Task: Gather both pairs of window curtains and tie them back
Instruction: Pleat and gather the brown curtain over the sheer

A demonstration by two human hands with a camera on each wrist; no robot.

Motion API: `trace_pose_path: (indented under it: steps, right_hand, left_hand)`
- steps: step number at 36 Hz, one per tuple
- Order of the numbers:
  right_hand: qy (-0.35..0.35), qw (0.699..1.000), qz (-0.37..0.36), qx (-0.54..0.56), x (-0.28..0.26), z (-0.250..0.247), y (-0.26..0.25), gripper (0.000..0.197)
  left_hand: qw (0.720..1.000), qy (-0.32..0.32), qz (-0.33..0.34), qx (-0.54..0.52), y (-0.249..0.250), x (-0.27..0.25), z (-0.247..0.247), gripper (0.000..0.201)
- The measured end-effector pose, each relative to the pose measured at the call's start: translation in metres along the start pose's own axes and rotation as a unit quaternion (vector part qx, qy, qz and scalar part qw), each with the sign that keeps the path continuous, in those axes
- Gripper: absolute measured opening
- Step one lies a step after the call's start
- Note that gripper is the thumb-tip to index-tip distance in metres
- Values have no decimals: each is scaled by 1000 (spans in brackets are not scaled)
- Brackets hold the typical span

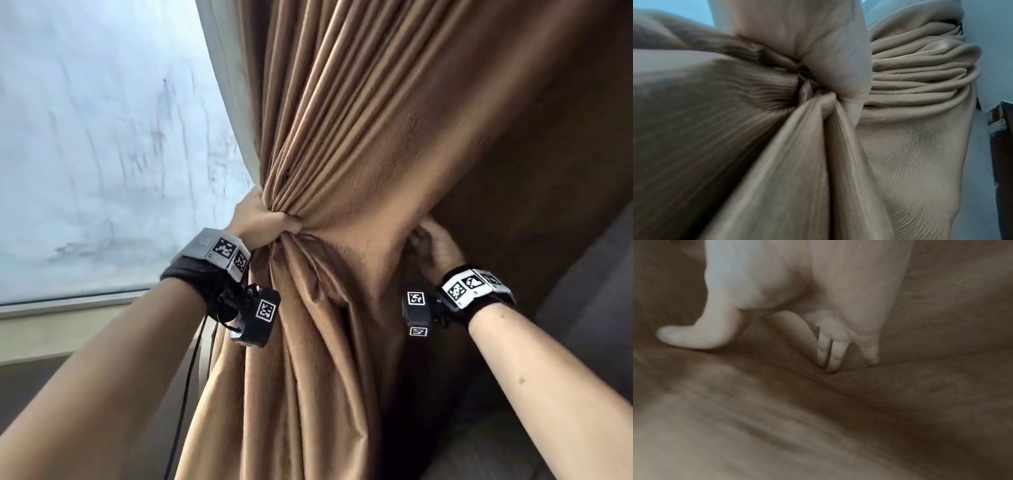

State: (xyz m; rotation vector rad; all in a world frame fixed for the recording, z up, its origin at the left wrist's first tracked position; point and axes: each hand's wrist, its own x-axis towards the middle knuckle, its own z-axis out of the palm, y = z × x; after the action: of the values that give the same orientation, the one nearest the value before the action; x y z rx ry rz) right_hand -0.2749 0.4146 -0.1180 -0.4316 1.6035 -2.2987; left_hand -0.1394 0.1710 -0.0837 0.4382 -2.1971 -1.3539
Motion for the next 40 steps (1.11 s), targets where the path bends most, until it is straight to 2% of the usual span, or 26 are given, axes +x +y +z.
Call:
trace_pose_path:
  steps: [2,4,5,7,9,13,16,18,19,22,23,24,26,28,34,37,40]
  right_hand:
    - [-32,999,7,14,-2,8,2,34]
    - [-74,996,19,37,-4,15,4,61]
    - [-104,994,21,41,-8,21,4,68]
    - [-153,987,14,43,-9,30,4,75]
    - [-159,986,-21,49,-9,41,2,80]
    - [-83,991,-91,-48,-6,63,3,52]
    - [41,978,-129,-161,1,76,7,26]
    - [111,950,-166,-242,0,84,7,14]
    - [142,923,-198,-299,-2,88,8,15]
    - [210,786,-287,-506,-20,101,11,19]
    - [218,751,-301,-546,-26,106,12,23]
    - [221,731,-306,-569,-31,110,14,26]
    - [215,713,-307,-592,-37,115,14,30]
    - [191,714,-298,-604,-39,117,11,33]
    - [74,757,-199,-618,-47,129,22,26]
    - [22,800,-148,-582,-44,128,25,29]
    - [-30,845,-101,-525,-40,118,18,45]
  left_hand:
    - [1000,-1,-2,-1,0,1,1,74]
    - [1000,-4,-2,-1,-1,2,3,76]
    - [1000,-6,-2,-2,-1,2,4,76]
    - [1000,-10,-1,-3,-1,3,7,79]
    - [1000,-12,2,-3,-1,4,9,80]
    - [1000,-7,9,-8,-2,5,10,76]
    - [1000,-4,10,-12,-3,6,11,72]
    - [1000,1,8,-13,-4,7,10,72]
    - [1000,4,7,-14,-5,8,10,72]
    - [1000,15,6,-17,-7,11,13,64]
    - [1000,20,7,-15,-8,13,15,61]
    - [1000,23,9,-13,-9,13,16,60]
    - [1000,28,8,-10,-10,14,17,60]
    - [999,40,1,-14,-10,14,19,63]
    - [998,62,-2,0,-8,11,29,73]
    - [999,49,5,14,-10,9,30,74]
    - [1000,2,7,-29,-11,9,27,82]
